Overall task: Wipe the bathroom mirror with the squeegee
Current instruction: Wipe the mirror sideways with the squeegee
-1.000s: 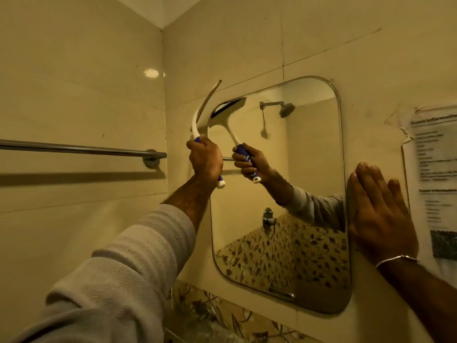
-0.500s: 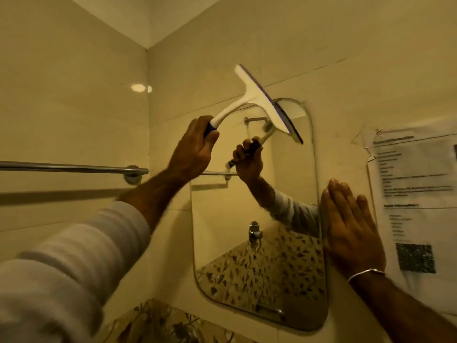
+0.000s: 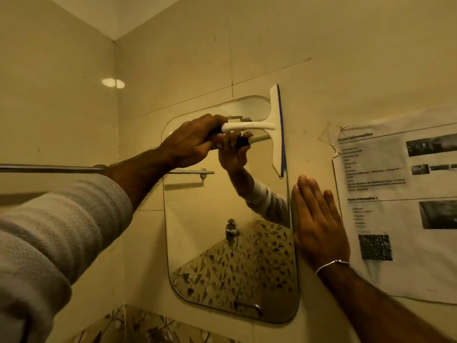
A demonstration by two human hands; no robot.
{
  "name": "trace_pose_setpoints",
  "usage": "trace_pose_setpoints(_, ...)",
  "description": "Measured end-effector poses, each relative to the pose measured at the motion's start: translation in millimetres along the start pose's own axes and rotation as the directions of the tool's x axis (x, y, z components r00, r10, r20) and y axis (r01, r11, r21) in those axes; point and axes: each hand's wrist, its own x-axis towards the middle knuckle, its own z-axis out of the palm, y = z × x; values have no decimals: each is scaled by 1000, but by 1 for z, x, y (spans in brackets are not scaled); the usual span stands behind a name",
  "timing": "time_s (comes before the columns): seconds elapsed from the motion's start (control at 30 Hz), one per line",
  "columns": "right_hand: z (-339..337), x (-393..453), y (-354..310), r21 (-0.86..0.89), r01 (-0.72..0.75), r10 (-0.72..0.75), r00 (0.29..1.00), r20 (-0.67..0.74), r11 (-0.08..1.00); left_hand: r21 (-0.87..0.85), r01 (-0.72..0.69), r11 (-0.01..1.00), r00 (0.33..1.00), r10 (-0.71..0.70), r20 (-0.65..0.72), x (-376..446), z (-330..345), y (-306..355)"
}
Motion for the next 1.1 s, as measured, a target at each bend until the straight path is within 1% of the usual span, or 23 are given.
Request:
trace_pose_setpoints(0.23,-1,0,0,-16,-7,7,1000,2,1000,-101,35,994,998,-30,52,-4,8,-5)
trace_pose_setpoints(0.43,1,0,0,-23,6,-6,1000,-2,1000,-198,73,978,996,-62,58,-20,18,-20)
trace_pose_setpoints(0.63,-1,0,-2,0,-2,2,1000,-16,1000,-235,106,966,991,-84,102,-38,8,-40)
trace_pose_setpoints(0.77,-3,0,-3,4,-11,11,1000,-19,1000,-227,159,961,982,-130,135,-52,3,-48)
trace_pose_setpoints(0.87,-3,0,-4,-9,-14,14,1000,-10,1000,-193,172,966,980,-147,138,-65,-1,-55)
trace_pose_setpoints(1.0,-4,1,-4,0,-13,13,1000,-3,1000,-94,217,972,969,-203,143,-84,-14,-76)
trace_pose_setpoints(1.1,-5,1,-5,2,-9,9,1000,-9,1000,-22,268,963,950,-260,175,-100,-29,-93)
